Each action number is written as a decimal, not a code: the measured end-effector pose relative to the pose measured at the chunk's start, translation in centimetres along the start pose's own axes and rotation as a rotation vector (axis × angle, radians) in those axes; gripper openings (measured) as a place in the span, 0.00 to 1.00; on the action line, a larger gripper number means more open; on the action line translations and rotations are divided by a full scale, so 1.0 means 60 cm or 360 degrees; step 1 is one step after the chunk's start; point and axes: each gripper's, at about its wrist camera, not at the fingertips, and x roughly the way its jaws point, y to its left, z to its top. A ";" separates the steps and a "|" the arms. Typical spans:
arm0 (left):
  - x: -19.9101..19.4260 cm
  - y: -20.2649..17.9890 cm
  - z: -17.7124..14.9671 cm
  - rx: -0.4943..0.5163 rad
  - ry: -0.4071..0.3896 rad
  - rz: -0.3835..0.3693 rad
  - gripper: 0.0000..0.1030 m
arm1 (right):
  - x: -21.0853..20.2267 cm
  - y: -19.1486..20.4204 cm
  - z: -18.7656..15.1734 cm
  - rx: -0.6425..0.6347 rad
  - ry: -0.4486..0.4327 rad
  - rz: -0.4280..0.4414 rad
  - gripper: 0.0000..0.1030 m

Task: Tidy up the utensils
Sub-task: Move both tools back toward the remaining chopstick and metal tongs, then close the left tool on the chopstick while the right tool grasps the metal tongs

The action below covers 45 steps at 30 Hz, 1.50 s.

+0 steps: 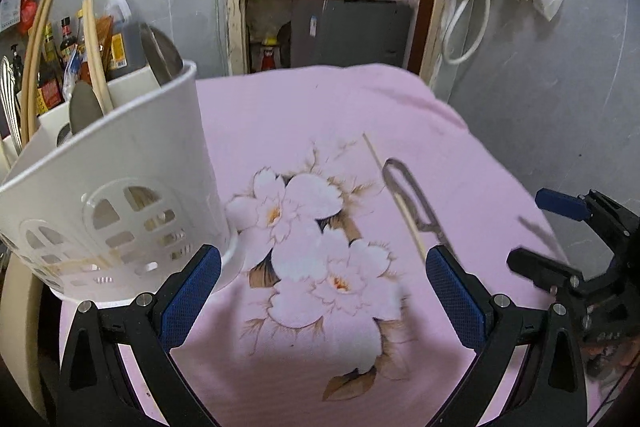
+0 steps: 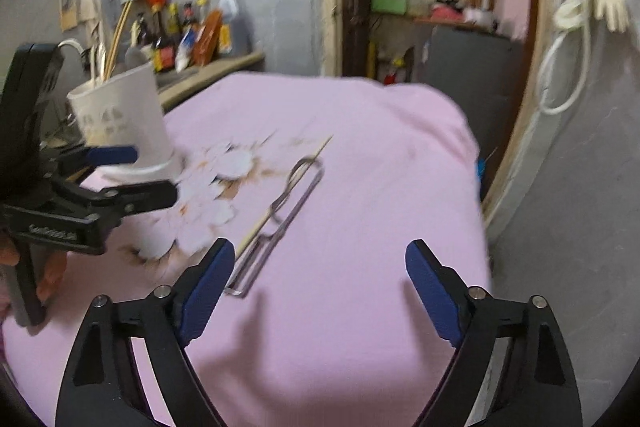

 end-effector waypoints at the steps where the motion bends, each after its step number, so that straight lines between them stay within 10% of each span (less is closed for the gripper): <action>1: 0.004 0.001 -0.001 0.0000 0.0019 0.0000 0.97 | 0.005 0.004 -0.001 -0.0014 0.0028 0.0005 0.84; 17: 0.027 0.021 0.008 -0.0065 0.0161 -0.0029 0.88 | 0.055 0.053 -0.002 -0.0239 0.0262 -0.0061 0.62; 29: 0.046 0.009 0.024 -0.0095 0.0184 -0.0216 0.59 | 0.088 -0.011 0.030 -0.0068 0.0277 -0.0037 0.14; 41: 0.113 -0.041 0.077 -0.0034 0.0291 -0.0315 0.48 | 0.055 -0.078 0.014 0.0034 0.0276 -0.0161 0.11; 45: 0.148 -0.048 0.089 -0.0051 0.0354 -0.0281 0.27 | 0.035 -0.088 0.008 0.0029 0.0311 -0.0166 0.11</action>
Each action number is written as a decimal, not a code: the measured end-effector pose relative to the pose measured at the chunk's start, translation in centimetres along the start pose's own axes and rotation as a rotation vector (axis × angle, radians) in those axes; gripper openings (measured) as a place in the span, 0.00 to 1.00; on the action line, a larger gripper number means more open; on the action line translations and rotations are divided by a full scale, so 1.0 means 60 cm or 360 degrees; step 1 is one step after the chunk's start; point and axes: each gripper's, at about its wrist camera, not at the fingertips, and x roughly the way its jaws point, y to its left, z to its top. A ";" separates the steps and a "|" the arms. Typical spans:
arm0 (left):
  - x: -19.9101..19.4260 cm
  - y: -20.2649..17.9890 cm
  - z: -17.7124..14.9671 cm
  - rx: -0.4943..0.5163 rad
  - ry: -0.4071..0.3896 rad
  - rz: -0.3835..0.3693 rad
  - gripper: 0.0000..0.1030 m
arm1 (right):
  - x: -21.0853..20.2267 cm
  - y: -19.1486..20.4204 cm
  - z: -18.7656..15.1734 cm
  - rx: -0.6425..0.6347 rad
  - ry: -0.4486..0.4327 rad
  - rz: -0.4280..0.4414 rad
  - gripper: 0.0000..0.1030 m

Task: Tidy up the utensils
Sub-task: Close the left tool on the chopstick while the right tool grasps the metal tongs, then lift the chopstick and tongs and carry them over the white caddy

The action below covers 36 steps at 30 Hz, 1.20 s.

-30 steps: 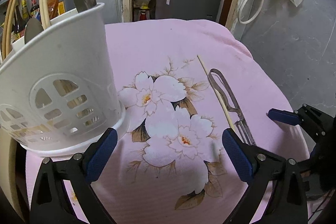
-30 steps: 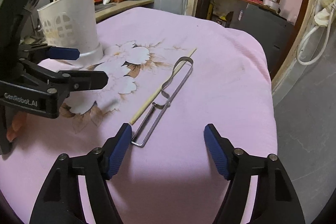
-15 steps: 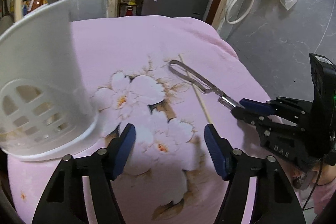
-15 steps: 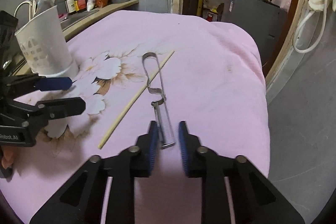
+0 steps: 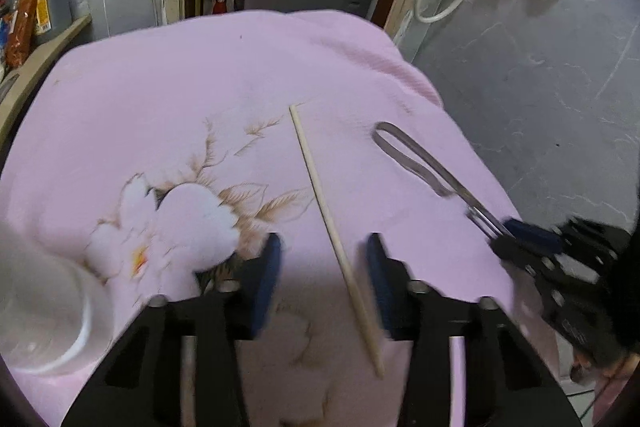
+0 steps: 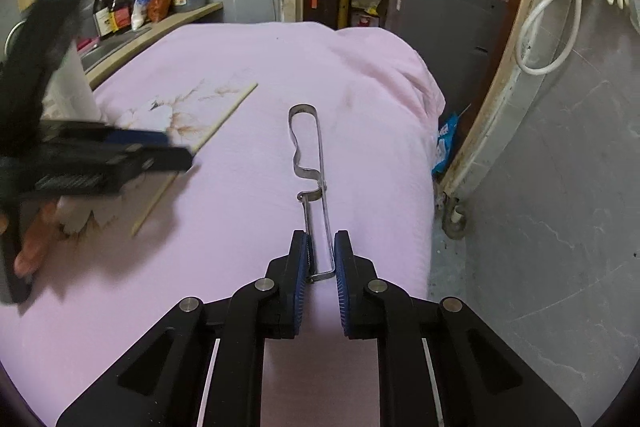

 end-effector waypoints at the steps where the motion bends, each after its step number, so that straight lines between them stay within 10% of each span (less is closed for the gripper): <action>1: 0.005 0.003 0.006 -0.0020 0.0000 0.0015 0.24 | -0.003 -0.002 -0.002 -0.0006 0.0010 0.0004 0.11; 7: 0.018 0.025 0.037 -0.0151 0.0038 -0.0052 0.24 | 0.004 0.000 0.011 -0.0055 0.0070 0.0061 0.30; 22: 0.033 0.030 0.080 -0.0128 0.0168 -0.0021 0.23 | 0.106 0.004 0.113 -0.0084 0.0219 0.0137 0.30; 36: 0.018 0.028 0.050 -0.0107 0.0214 -0.0011 0.03 | 0.100 0.017 0.110 -0.0065 0.0244 0.0092 0.17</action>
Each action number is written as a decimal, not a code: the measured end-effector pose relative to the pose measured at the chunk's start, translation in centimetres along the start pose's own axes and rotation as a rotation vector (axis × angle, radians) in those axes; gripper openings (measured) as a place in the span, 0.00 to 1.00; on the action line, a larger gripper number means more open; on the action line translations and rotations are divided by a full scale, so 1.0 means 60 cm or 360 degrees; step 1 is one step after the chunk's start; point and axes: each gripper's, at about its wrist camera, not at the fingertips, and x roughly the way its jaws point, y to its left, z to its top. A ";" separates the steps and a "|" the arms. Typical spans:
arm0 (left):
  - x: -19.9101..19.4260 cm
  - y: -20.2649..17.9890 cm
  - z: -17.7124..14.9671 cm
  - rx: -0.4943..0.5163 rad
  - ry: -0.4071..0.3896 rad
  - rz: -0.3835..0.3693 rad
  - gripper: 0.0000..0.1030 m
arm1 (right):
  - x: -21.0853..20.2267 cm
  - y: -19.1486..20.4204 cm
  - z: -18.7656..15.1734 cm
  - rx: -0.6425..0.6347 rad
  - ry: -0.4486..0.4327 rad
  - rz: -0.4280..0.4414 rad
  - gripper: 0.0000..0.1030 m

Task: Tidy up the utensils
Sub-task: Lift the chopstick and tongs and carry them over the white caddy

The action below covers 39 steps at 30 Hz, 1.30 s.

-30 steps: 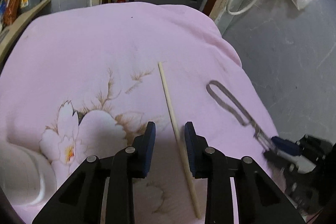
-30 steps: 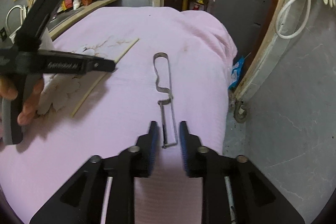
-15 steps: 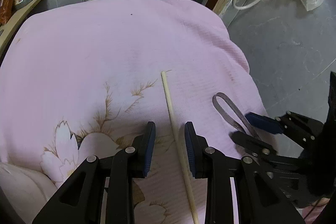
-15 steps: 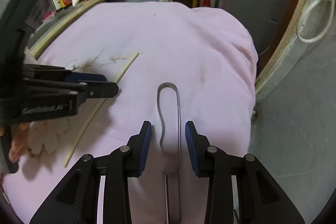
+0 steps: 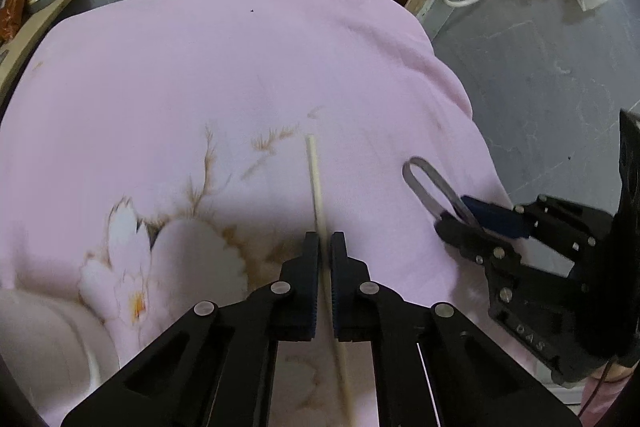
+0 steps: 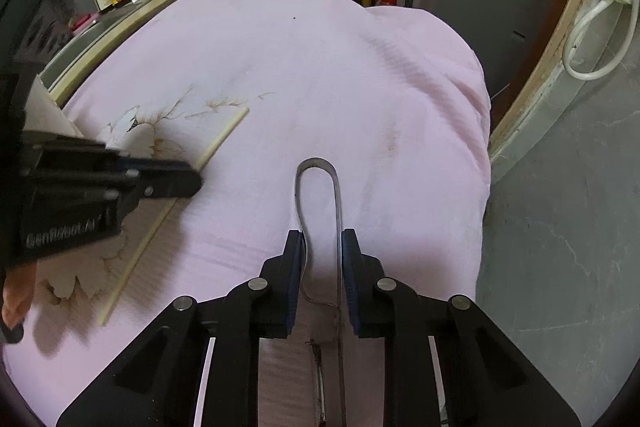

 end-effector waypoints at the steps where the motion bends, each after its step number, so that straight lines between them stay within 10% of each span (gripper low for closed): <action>1: -0.006 0.001 -0.008 -0.0014 -0.0012 0.0010 0.02 | -0.003 0.003 -0.002 0.0009 -0.0006 -0.0012 0.17; 10: -0.070 0.003 -0.094 -0.0065 -0.0287 0.0028 0.02 | -0.059 0.032 -0.062 0.0081 -0.0339 -0.0037 0.17; 26: -0.270 -0.013 -0.167 0.0000 -0.1262 0.0082 0.02 | -0.196 0.101 -0.101 0.0152 -0.1275 -0.0080 0.17; 39: -0.386 0.087 -0.178 -0.0156 -0.1688 0.0259 0.02 | -0.250 0.168 -0.032 0.0295 -0.1750 0.0267 0.17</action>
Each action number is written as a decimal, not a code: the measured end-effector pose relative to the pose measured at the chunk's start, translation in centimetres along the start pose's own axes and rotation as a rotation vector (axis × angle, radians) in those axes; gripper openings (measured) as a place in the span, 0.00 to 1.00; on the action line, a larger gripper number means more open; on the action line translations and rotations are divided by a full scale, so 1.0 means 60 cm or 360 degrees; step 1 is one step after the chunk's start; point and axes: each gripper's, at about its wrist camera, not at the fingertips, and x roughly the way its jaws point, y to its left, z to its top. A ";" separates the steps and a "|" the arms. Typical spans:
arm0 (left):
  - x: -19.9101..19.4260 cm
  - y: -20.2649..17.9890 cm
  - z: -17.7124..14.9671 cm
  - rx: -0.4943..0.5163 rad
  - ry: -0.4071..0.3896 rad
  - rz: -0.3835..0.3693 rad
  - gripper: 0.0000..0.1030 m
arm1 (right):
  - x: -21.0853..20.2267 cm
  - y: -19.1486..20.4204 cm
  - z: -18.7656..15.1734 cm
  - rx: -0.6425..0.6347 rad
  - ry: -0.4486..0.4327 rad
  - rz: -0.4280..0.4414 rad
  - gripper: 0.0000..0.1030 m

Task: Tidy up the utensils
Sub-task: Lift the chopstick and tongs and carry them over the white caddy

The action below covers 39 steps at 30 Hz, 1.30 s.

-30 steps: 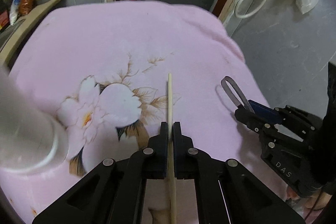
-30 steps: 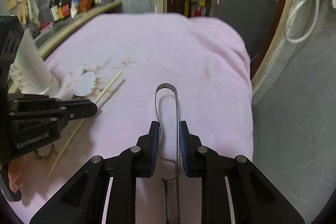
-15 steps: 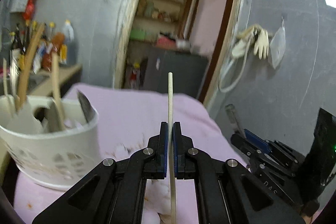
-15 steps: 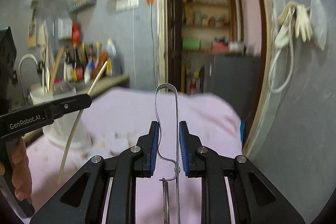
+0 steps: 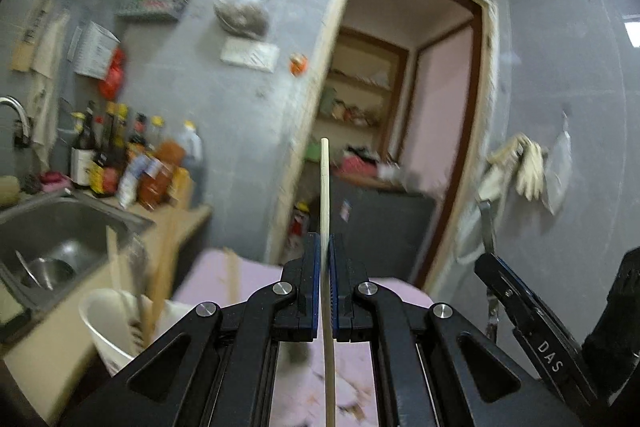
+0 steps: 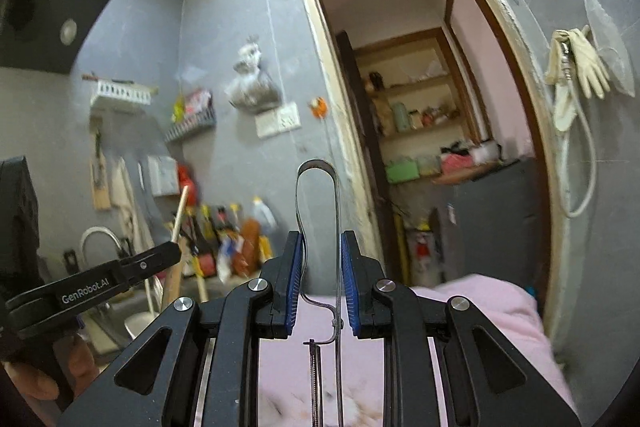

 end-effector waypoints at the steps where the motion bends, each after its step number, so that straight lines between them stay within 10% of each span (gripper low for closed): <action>1: -0.004 0.009 0.004 0.0005 -0.0033 0.0023 0.02 | 0.008 0.010 0.004 0.0004 -0.0025 0.0022 0.17; 15: -0.021 0.178 0.066 -0.0196 -0.0349 0.0248 0.02 | 0.098 0.091 -0.003 0.0196 -0.0166 0.0273 0.17; 26: -0.005 0.253 0.045 -0.0347 -0.0329 0.0316 0.02 | 0.146 0.112 -0.032 0.0258 -0.0139 0.0513 0.17; 39: 0.016 0.245 0.023 -0.0274 -0.0256 0.0322 0.02 | 0.161 0.134 -0.079 0.0119 -0.0105 0.0331 0.17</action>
